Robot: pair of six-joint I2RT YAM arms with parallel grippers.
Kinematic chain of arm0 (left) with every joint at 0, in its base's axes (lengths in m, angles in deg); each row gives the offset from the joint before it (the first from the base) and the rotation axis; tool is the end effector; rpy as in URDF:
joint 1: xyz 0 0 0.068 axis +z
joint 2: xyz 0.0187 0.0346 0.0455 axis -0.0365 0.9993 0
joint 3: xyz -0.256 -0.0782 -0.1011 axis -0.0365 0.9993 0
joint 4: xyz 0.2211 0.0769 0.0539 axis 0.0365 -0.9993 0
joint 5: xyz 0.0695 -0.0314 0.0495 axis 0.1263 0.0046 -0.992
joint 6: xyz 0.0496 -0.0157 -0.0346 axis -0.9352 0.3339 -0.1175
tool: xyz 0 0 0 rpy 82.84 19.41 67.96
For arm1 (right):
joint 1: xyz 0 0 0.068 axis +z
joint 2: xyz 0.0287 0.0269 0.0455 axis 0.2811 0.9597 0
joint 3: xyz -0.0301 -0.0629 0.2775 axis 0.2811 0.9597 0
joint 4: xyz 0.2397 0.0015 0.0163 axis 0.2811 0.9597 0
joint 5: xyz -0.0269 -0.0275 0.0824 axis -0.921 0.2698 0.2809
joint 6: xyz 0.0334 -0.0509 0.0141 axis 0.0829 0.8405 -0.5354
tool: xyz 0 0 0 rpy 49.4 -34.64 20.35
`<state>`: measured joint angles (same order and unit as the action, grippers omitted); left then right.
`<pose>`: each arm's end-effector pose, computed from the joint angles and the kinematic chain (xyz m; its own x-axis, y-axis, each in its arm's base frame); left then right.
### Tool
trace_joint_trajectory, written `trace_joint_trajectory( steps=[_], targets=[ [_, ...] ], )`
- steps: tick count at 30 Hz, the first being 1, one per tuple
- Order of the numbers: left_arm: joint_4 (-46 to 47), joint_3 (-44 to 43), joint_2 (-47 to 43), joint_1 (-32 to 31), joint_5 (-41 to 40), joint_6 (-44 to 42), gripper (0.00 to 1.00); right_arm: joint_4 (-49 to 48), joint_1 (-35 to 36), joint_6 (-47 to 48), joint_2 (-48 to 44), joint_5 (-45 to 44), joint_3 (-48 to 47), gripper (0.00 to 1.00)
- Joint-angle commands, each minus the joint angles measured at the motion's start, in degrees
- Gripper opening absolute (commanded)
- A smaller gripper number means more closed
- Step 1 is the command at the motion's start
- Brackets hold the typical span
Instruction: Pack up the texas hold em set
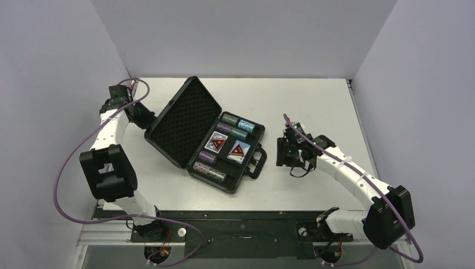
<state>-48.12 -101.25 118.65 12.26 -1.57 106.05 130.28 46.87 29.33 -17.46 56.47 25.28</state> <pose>0.3405 0.0703 0.2725 -0.6105 -0.7571 -0.2326 -0.5564 0.6190 -0.5543 0.1792 0.1060 0.2501 -0.9295 0.0736 -0.3613 -0.0149 0.9716 0.2364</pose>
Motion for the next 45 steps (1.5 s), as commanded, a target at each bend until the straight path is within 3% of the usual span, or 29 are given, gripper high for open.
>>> trace_joint_trajectory(
  steps=[1,2,3,4,5,8,19,26,35,40,45],
  targets=[
    [0.39,0.5,-4.52,-1.96,2.77,-0.83,0.07,-2.71,-0.29,-1.72,1.92,5.85,-6.81,0.5],
    [0.41,0.65,-4.68,-2.27,2.69,-0.75,0.07,-2.72,-0.2,-1.93,2.45,6.38,-8.61,0.49],
    [0.57,1.01,-5.02,-2.93,2.63,-0.66,0.07,-2.67,-0.17,-2.48,2.71,7.33,-9.61,0.22],
    [0.63,1.13,-5.43,-3.19,2.35,-0.51,0.07,-2.59,0.03,-3.08,3.46,7.74,-11.48,0.42],
    [0.8,1.32,-5.62,-3.89,2.24,-0.41,0.07,-2.62,0.17,-3.36,4.13,8.44,-13.55,0.47],
    [0.87,1.43,-6.36,-5.17,1.79,-0.06,0.07,-2.3,1.2,-4.8,6.26,9.33,-17.7,0.48],
    [-0.16,1.53,-8.38,-10.13,-0.17,-0.56,0.07,2.72,10.98,-6.58,21.88,8.01,-40.31,0.43],
    [-0.37,2.32,-9.79,-11.66,-0.27,-0.64,0.07,4.22,13.32,-8.66,31.92,10.95,-53.34,0.4],
    [-1.02,4.26,-12.39,-14.76,-1.28,-1.18,0.07,3.36,15.11,-11.76,38.11,13.32,-61.9,0.31],
    [-1.05,6.04,-13.84,-17.03,-2.14,-1.43,0.07,3.24,15.41,-12.41,40.25,14.13,-64.5,0.18],
    [-0.78,7.73,-15.1,-19.32,-2.68,-1.32,0.07,3.06,15.62,-12.93,41.93,15.04,-66.2,0.13]
  ],
)
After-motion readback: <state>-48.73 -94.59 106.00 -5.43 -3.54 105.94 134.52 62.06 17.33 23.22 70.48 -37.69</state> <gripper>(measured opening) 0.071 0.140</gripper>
